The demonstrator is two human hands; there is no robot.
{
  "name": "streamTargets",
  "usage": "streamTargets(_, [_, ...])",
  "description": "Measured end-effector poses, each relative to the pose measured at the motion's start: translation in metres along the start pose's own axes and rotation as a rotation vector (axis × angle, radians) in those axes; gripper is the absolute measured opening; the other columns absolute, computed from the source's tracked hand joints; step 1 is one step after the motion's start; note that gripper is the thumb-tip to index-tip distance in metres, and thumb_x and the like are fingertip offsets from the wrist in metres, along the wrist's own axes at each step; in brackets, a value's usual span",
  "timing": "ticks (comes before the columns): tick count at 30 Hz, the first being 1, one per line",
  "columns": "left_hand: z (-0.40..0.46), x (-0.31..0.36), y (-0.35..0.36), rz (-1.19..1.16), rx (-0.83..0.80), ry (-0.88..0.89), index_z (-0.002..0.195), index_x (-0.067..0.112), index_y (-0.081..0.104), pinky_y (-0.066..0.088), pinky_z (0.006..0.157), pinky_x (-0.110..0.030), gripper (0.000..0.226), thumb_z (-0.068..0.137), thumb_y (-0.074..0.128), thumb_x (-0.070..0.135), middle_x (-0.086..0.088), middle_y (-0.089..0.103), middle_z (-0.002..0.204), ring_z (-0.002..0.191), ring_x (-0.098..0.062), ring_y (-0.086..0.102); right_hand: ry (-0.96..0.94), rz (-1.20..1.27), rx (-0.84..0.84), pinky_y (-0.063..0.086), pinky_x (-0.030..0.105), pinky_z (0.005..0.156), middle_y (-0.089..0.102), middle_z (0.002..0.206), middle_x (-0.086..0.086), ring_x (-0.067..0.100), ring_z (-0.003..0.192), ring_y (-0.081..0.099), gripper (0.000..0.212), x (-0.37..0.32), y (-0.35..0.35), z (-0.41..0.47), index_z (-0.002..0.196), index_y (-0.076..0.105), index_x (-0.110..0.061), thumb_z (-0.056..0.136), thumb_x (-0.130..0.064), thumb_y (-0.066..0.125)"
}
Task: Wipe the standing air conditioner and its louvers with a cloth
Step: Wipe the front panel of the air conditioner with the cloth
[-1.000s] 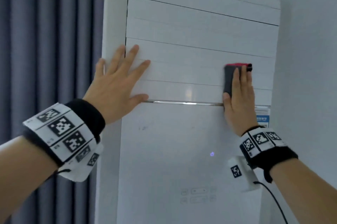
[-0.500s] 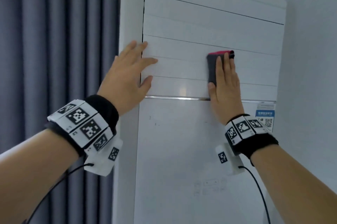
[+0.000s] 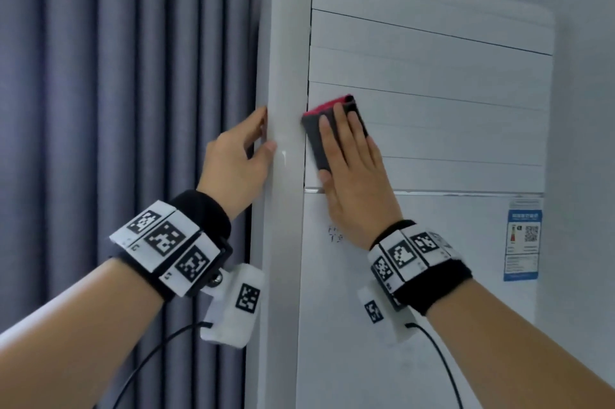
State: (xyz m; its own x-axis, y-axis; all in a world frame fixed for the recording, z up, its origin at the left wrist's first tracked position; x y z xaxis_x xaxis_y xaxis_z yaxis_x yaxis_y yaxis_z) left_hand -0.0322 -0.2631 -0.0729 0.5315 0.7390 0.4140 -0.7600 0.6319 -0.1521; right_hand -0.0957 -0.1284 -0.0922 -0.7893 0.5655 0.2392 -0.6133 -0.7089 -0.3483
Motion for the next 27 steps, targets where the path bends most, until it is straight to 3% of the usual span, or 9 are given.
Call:
streamTargets(3, [-0.001, -0.002, -0.003, -0.021, -0.002, -0.021, 0.134, 0.026, 0.050, 0.040, 0.106, -0.026, 0.048, 0.089, 0.057, 0.012, 0.026, 0.058, 0.120, 0.117, 0.007, 0.052, 0.057, -0.023, 0.002, -0.007, 0.033, 0.113, -0.016, 0.153, 0.001, 0.013, 0.140, -0.016, 0.065, 0.035, -0.006, -0.008, 0.145, -0.010, -0.019, 0.096, -0.024, 0.032])
streamTargets(7, [-0.001, -0.008, -0.009, -0.055, 0.024, -0.093, 0.131, 0.026, 0.053, 0.048, 0.099, -0.034, 0.046, 0.088, 0.061, 0.015, 0.017, 0.063, 0.119, 0.111, 0.005, 0.057, 0.258, 0.032, 0.012, 0.001, 0.041, 0.117, -0.009, 0.156, 0.008, 0.015, 0.141, -0.012, 0.064, 0.071, -0.010, -0.017, 0.146, -0.003, -0.015, 0.096, -0.018, 0.035])
streamTargets(15, [-0.003, 0.004, -0.007, -0.027, 0.039, -0.079, 0.130, 0.026, 0.055, 0.049, 0.098, -0.036, 0.044, 0.088, 0.058, 0.013, 0.007, 0.068, 0.114, 0.111, 0.000, 0.058, 0.016, 0.032, 0.029, 0.000, 0.035, 0.114, 0.001, 0.157, 0.008, 0.022, 0.144, -0.004, 0.060, -0.038, -0.002, 0.023, 0.147, 0.003, -0.018, 0.094, -0.023, 0.031])
streamTargets(17, [-0.006, 0.009, -0.007, 0.000, 0.038, -0.041, 0.126, 0.030, 0.057, 0.049, 0.098, -0.031, 0.042, 0.088, 0.056, 0.013, 0.010, 0.069, 0.107, 0.108, 0.002, 0.060, -0.023, 0.025, 0.030, 0.001, 0.034, 0.115, 0.002, 0.157, 0.009, 0.022, 0.144, -0.004, 0.059, -0.047, -0.002, 0.023, 0.147, 0.004, -0.017, 0.095, -0.024, 0.030])
streamTargets(20, [-0.007, 0.006, -0.008, -0.009, 0.055, -0.062, 0.130, 0.026, 0.054, 0.048, 0.099, -0.033, 0.044, 0.088, 0.058, 0.014, 0.005, 0.066, 0.117, 0.112, -0.001, 0.058, -0.051, 0.012, 0.017, 0.001, 0.034, 0.116, 0.000, 0.157, 0.008, 0.021, 0.144, -0.005, 0.061, -0.037, -0.002, 0.019, 0.147, 0.001, -0.018, 0.094, -0.024, 0.031])
streamTargets(24, [-0.005, -0.001, -0.008, -0.010, 0.059, -0.113, 0.133, 0.020, 0.052, 0.045, 0.103, -0.032, 0.046, 0.088, 0.059, 0.013, 0.004, 0.062, 0.126, 0.114, -0.001, 0.056, 0.152, 0.029, 0.004, 0.002, 0.041, 0.117, -0.011, 0.156, 0.006, 0.017, 0.142, -0.013, 0.064, 0.021, -0.004, -0.001, 0.146, -0.008, -0.021, 0.096, -0.024, 0.031])
streamTargets(27, [-0.005, 0.002, -0.008, -0.023, 0.080, -0.110, 0.132, 0.017, 0.053, 0.042, 0.105, -0.027, 0.046, 0.087, 0.060, 0.009, 0.006, 0.061, 0.124, 0.109, 0.002, 0.057, 0.224, 0.062, -0.003, 0.002, 0.043, 0.118, -0.011, 0.156, 0.008, 0.019, 0.142, -0.013, 0.062, 0.029, -0.006, -0.006, 0.146, -0.006, -0.020, 0.097, -0.023, 0.031])
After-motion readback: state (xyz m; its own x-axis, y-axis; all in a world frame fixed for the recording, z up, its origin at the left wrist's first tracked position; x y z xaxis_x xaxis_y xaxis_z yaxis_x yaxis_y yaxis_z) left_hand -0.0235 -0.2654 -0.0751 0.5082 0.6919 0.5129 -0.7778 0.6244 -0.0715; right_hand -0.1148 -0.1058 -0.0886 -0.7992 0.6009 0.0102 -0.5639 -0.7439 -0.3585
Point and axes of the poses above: each hand's wrist, its own z-axis towards the middle knuckle, its own y-axis out of the palm, x = y × z, the point moved 10 cm from there along z, towards the middle knuckle
